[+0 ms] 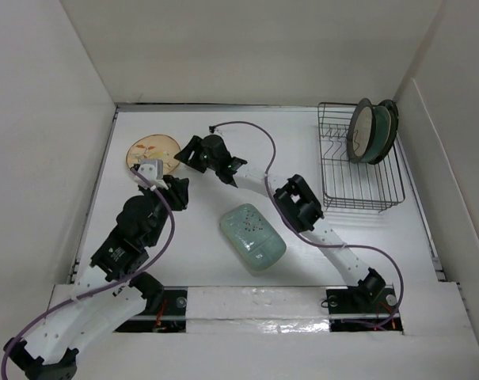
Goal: Load the plates into the dish rack
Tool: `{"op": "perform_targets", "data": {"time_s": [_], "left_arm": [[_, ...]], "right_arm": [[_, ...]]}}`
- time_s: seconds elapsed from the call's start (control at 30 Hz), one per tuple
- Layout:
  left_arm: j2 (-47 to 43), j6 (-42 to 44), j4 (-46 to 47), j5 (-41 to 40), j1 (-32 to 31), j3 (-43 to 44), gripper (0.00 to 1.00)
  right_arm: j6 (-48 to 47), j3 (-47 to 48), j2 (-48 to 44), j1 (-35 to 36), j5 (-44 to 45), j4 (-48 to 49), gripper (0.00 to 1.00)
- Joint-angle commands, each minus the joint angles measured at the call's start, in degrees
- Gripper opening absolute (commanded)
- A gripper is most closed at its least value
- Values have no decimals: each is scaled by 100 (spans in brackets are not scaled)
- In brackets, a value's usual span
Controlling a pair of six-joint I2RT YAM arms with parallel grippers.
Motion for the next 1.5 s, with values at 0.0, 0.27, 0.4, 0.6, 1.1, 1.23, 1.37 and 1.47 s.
{"op": "perform_targets", "data": {"time_s": [0.0,0.27,0.4,0.6,1.1,1.23,1.37,1.47], "left_arm": [[222,-99,130,-47,25,257,26],[-111,-55,192,-82,25,151,28],[-182,-29,200,-83,25,143,29],[-226,-11,183,-12,25,134,30],[-472,33,60,-162,25,81,31],[-463,50,69,-188,25,72,31],[-437,59,77,-135,25,81,31],[-428,59,60,-170,25,81,31]], "right_arm": [[416,533,239,41,-64,-79,65],[935,1016,714,93,51,-201,61],[1172,1352,1039,93,7,-255,56],[1322,1729,1286,93,-46,-211,46],[1454,853,1014,93,-327,693,0],[1006,-290,-22,41,-143,1581,0],[252,-1344,-1100,-21,41,2196,0],[-196,-2197,-1962,-143,138,2592,0]]}}
